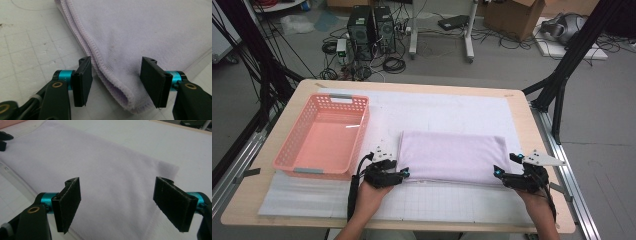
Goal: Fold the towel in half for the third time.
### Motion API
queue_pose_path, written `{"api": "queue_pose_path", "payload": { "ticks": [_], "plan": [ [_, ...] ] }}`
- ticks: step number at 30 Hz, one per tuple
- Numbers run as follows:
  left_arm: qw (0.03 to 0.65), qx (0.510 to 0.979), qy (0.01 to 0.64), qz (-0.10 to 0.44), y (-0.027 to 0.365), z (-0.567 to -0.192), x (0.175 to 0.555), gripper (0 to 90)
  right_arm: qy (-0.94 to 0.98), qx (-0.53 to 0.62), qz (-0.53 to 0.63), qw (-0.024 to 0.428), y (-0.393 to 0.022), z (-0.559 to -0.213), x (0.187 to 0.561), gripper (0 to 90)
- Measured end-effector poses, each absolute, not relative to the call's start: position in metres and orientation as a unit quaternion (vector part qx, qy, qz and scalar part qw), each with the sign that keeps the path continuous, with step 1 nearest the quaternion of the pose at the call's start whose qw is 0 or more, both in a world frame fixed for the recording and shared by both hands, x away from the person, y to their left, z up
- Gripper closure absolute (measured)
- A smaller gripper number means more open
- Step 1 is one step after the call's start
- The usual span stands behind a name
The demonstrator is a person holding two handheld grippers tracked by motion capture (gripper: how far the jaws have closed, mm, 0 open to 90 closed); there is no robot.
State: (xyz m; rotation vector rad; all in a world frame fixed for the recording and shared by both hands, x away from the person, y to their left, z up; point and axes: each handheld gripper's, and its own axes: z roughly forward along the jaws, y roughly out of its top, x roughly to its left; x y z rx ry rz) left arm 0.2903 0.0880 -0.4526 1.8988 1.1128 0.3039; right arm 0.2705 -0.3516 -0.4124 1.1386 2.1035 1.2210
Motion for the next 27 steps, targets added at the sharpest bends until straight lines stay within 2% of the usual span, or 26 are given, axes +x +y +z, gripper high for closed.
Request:
{"api": "queue_pose_path", "payload": {
  "ticks": [6,8,13,15,27],
  "plan": [
    [0.445,0.765,0.450,0.118,0.088,-0.453,0.289,51.7,0.774,0.393,0.446,0.220,-0.329,-0.403,0.292,21.2],
    [0.445,0.765,0.451,0.117,0.088,-0.453,0.289,56.6,0.784,0.383,0.438,0.218,-0.320,-0.399,0.301,21.2],
    [0.455,0.759,0.456,0.093,0.090,-0.454,0.291,65.1,0.800,0.375,0.427,0.191,-0.298,-0.392,0.324,21.3],
    [0.458,0.757,0.459,0.081,0.089,-0.454,0.291,71.2,0.805,0.369,0.430,0.179,-0.291,-0.391,0.332,21.3],
    [0.459,0.756,0.460,0.075,0.087,-0.454,0.290,78.7,0.843,0.317,0.413,0.133,-0.226,-0.394,0.374,22.3]
  ]
}}
